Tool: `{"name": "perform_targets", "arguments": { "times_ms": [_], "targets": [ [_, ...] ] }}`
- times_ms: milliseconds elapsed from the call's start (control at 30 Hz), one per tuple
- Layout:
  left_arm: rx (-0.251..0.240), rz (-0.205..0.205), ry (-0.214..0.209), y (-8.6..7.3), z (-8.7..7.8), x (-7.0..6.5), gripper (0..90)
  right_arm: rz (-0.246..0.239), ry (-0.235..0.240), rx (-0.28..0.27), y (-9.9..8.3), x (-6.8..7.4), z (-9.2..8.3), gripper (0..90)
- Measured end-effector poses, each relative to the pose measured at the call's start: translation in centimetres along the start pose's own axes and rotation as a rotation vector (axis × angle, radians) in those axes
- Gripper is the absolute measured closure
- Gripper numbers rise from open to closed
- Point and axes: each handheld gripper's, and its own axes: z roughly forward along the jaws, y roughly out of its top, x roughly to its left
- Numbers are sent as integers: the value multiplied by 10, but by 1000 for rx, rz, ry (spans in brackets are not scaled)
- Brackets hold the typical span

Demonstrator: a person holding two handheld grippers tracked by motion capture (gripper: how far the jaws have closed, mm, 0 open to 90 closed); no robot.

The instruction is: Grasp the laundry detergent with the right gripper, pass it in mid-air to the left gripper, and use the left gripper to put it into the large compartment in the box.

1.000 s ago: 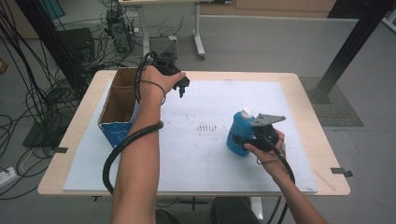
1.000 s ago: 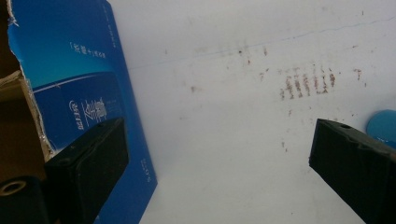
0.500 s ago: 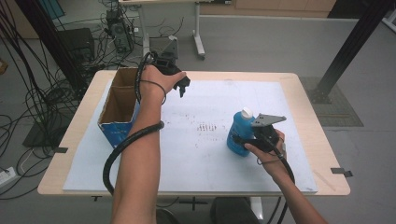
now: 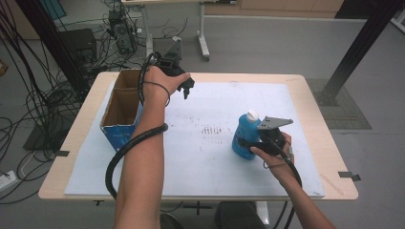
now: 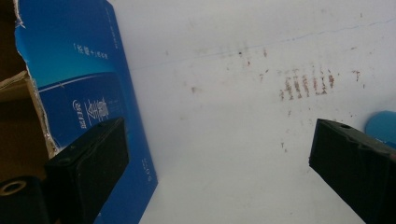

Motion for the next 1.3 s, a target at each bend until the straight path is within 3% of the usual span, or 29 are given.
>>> {"name": "perform_targets", "arguments": {
  "times_ms": [1300],
  "targets": [
    [-4,4,12,-3,-5,-4,54,0,4,-6,-1,-1,0,440]
  ]
}}
